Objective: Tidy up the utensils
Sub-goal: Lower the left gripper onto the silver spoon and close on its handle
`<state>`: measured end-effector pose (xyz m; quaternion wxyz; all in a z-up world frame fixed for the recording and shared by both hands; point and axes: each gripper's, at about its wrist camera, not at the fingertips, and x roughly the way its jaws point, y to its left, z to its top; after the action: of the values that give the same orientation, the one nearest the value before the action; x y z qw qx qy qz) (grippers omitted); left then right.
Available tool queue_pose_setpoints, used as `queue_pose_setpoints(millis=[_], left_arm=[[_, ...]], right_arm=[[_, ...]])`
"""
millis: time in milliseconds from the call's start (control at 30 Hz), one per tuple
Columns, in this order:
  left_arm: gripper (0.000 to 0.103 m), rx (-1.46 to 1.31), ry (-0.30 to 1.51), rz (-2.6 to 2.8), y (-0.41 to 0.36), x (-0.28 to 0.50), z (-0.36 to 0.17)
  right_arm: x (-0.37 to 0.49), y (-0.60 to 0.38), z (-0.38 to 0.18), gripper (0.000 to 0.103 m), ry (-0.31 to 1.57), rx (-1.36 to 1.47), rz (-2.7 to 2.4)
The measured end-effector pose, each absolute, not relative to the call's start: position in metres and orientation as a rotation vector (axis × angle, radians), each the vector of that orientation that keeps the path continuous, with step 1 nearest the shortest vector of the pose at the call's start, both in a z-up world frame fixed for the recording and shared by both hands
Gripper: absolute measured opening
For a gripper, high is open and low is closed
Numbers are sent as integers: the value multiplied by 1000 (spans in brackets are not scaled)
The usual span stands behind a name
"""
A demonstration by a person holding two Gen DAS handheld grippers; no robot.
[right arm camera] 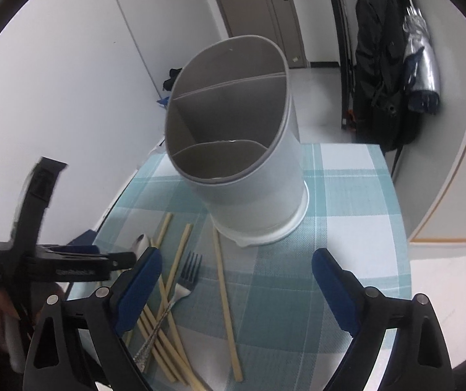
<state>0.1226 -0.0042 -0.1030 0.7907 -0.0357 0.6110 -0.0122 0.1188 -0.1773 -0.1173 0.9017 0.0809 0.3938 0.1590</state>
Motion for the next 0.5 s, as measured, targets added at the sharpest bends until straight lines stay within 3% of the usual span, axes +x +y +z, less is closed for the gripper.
queue_pose_setpoints(millis=[500], left_arm=[[67,-93,1353,-3,0,125,-106]], right_arm=[[119,-185,-114,92,811,210,350]])
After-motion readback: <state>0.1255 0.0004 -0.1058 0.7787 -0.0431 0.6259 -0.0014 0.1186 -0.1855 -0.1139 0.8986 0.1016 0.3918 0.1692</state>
